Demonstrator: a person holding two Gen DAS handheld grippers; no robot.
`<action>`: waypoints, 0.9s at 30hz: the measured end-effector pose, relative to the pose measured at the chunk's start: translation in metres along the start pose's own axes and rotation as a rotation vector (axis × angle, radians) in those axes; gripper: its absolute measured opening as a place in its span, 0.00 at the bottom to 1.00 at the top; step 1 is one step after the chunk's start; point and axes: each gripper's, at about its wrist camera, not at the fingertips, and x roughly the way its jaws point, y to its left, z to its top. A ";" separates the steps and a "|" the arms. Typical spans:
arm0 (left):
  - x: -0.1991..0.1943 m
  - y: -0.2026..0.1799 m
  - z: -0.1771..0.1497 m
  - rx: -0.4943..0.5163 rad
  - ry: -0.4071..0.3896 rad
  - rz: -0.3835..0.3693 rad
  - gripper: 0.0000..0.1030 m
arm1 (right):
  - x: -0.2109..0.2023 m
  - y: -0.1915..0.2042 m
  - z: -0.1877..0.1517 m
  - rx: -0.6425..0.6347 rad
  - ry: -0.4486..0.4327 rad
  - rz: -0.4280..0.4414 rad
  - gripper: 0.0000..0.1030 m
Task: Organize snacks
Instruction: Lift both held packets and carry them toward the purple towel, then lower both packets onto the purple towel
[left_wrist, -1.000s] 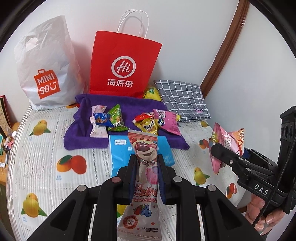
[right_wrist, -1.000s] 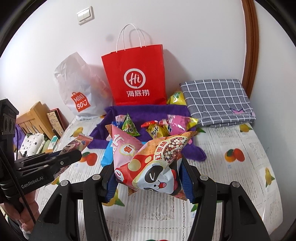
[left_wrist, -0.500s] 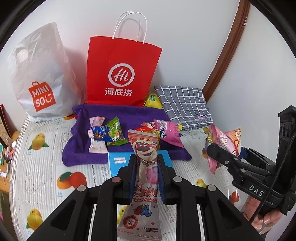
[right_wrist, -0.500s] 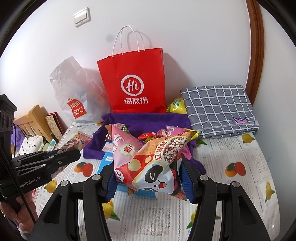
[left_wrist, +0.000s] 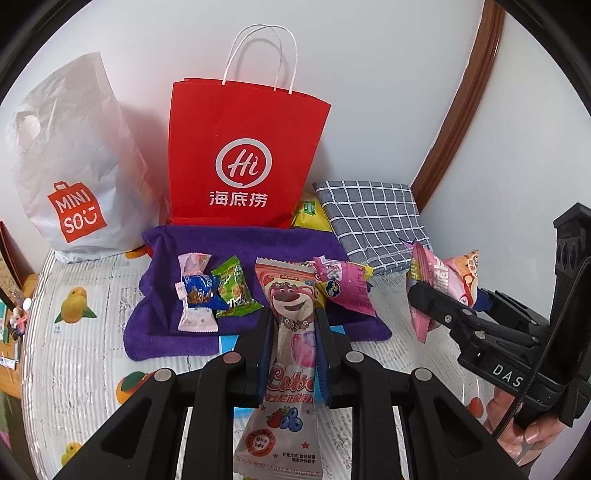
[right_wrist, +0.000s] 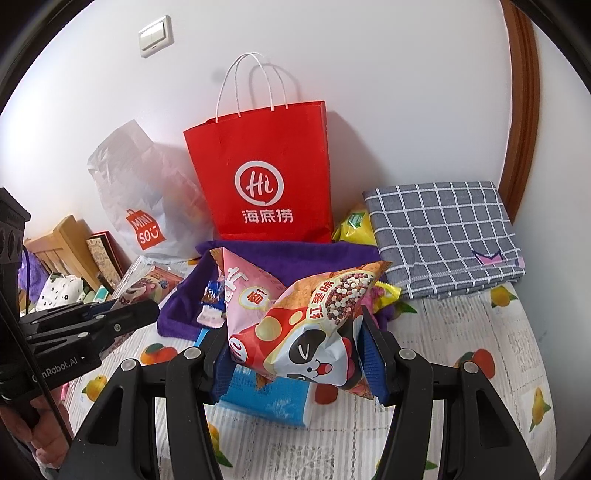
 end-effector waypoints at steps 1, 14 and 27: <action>0.001 0.001 0.001 0.000 0.001 0.001 0.19 | 0.001 0.001 0.001 -0.001 -0.001 -0.001 0.56; 0.019 0.022 0.019 -0.015 0.004 0.021 0.19 | 0.031 -0.004 0.024 0.001 0.012 0.006 0.56; 0.041 0.060 0.033 -0.074 0.018 0.052 0.19 | 0.072 -0.021 0.050 0.057 0.040 0.053 0.56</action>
